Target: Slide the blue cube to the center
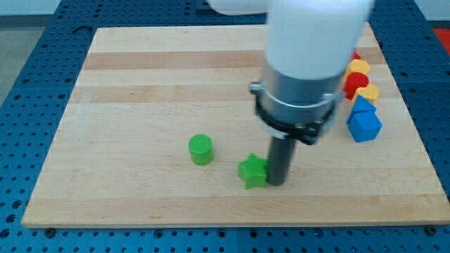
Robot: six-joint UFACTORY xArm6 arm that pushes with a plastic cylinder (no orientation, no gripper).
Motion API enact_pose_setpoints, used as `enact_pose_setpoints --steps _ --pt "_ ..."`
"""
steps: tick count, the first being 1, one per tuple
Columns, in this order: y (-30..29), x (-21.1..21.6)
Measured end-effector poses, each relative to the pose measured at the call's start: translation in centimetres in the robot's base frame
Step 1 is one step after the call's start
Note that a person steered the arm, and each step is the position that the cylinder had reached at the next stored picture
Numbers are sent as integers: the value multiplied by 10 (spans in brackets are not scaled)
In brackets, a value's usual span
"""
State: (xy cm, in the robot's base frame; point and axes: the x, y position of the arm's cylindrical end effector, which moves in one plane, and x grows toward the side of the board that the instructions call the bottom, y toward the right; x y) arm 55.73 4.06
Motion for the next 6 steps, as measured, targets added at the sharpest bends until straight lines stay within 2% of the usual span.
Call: enact_pose_setpoints --steps 1,2,3,5,6 --pt "-41 -12" --pt "-49 -13" --pt "-15 -4" --pt "154 0" --pt "221 -21"
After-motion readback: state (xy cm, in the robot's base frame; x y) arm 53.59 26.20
